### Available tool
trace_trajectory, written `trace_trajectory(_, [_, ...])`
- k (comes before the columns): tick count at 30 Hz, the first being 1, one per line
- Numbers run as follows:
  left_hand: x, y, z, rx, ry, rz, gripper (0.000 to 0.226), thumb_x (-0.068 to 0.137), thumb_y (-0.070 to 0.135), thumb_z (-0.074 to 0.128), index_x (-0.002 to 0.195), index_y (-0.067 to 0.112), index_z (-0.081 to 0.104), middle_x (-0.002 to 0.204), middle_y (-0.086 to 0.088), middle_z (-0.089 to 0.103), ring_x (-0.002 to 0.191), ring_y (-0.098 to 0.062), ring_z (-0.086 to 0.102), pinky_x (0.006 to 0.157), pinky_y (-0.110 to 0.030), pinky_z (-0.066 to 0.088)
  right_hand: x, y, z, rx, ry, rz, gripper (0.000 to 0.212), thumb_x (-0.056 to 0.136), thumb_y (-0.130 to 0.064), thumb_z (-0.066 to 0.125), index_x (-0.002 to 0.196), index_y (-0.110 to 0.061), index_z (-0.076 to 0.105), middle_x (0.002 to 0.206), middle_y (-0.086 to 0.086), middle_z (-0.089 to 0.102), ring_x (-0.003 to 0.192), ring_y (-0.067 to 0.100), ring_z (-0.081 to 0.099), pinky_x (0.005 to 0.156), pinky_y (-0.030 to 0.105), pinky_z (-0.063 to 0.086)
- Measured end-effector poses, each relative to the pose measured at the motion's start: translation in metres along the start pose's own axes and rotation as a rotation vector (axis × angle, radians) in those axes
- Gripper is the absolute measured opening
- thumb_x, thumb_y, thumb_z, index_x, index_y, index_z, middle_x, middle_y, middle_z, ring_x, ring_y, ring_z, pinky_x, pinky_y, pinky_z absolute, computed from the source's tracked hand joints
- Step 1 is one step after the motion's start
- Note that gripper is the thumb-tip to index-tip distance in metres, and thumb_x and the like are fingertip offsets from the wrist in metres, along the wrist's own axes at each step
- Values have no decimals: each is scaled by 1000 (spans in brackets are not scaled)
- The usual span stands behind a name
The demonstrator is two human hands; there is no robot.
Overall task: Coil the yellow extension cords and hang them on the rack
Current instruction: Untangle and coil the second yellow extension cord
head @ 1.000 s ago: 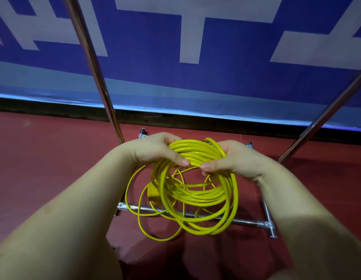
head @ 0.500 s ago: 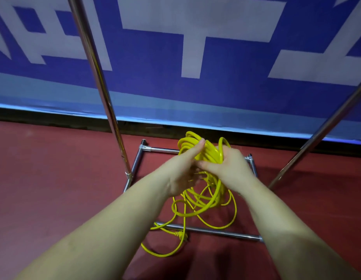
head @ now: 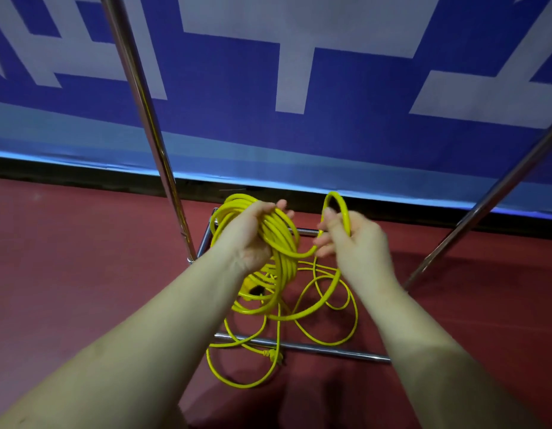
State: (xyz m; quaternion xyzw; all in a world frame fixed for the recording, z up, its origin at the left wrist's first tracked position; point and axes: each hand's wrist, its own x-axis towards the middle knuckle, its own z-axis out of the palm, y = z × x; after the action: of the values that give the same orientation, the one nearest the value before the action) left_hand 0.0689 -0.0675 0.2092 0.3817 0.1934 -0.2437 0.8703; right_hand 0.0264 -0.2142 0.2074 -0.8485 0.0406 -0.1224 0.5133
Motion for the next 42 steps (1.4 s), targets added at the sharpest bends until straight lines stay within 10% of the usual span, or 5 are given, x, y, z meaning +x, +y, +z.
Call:
trace_trajectory(9, [4, 3, -10, 200, -101, 103, 11, 87, 22, 59, 79, 15, 60, 54, 5, 55, 48, -10, 56, 59, -25, 47, 24, -4, -40, 1188, -75, 747, 29, 96, -19, 36, 92, -3, 60, 46, -4, 39, 33, 6, 29, 39, 15, 37])
trace_trajectory(15, [-7, -9, -8, 679, -243, 143, 7, 82, 8, 64, 75, 7, 62, 62, -6, 64, 48, -13, 60, 45, -20, 48, 24, -2, -42, 736, -372, 712, 24, 95, -24, 43, 97, -13, 64, 62, -6, 46, 39, 3, 29, 39, 15, 23])
trace_trajectory(24, [-11, -26, -6, 801, -502, 20, 17, 72, -1, 72, 77, 7, 58, 83, -15, 71, 81, -29, 70, 78, -45, 57, 34, 11, -41, 1489, 119, 965, 10, 93, -3, 51, 85, 2, 50, 75, 15, 54, 52, 9, 53, 34, 13, 42])
trace_trajectory(33, [-1, -23, 2, 445, -163, 143, 11, 82, -4, 60, 84, 6, 55, 73, -9, 71, 62, -17, 69, 65, -32, 57, 6, -2, -30, -7, -587, 370, 32, 84, -47, 60, 78, -15, 62, 71, -1, 63, 59, 8, 58, 60, 22, 48])
trace_trajectory(42, [1, -7, 2, 127, -41, 149, 12, 92, 0, 49, 100, 9, 48, 69, -3, 71, 56, -11, 67, 51, -26, 56, 0, 6, -4, -180, -514, -6, 11, 94, -23, 53, 85, -21, 49, 71, -7, 65, 45, -4, 49, 51, 13, 34])
